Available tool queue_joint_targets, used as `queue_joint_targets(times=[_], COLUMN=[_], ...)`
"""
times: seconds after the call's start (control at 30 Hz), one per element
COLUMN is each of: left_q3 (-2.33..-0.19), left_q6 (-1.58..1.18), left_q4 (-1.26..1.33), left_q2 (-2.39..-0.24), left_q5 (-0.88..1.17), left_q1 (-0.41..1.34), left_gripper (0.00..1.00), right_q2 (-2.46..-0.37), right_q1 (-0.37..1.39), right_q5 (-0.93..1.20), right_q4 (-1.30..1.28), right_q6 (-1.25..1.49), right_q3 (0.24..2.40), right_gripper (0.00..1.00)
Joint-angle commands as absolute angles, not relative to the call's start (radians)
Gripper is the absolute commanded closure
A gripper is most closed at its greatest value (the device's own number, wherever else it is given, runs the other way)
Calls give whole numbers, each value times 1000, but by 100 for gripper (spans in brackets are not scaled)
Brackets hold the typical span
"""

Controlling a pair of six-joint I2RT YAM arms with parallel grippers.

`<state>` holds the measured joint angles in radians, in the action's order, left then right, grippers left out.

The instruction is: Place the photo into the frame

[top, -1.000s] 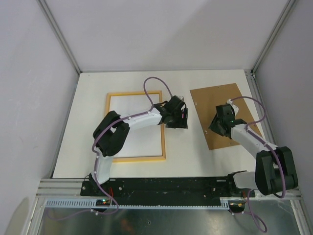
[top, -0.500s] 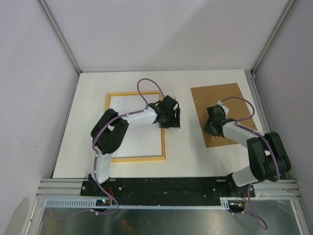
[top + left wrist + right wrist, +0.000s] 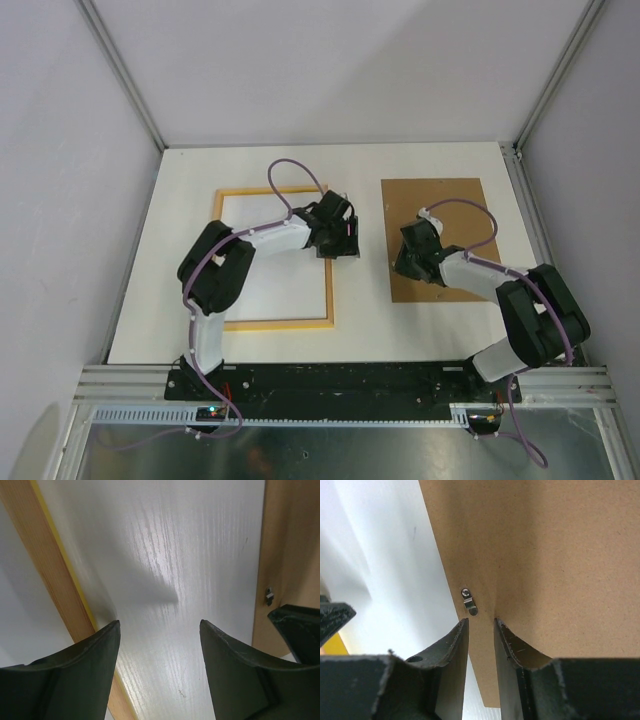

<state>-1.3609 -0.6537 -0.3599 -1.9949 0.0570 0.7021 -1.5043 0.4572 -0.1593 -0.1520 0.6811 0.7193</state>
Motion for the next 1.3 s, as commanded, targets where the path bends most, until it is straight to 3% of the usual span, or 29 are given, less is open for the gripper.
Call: queue_joint_targets(times=[0.0, 0.47, 1.27], left_q3=[-1353, -1385, -1371], left_q6=[-622, -621, -616], left_q4=[-348, -345, -346], left_q2=[-1939, -1876, -1809], left_q5=[56, 90, 85], left_q1=[684, 684, 667], left_gripper=[30, 30, 31], right_q2=[-1492, -1617, -1660], right_q1=[490, 577, 613], right_q5=[-134, -323, -388], right_q4=[-225, -334, -350], right_q6=[698, 522, 482], right_q3=[742, 944, 978], right_gripper=[69, 70, 73])
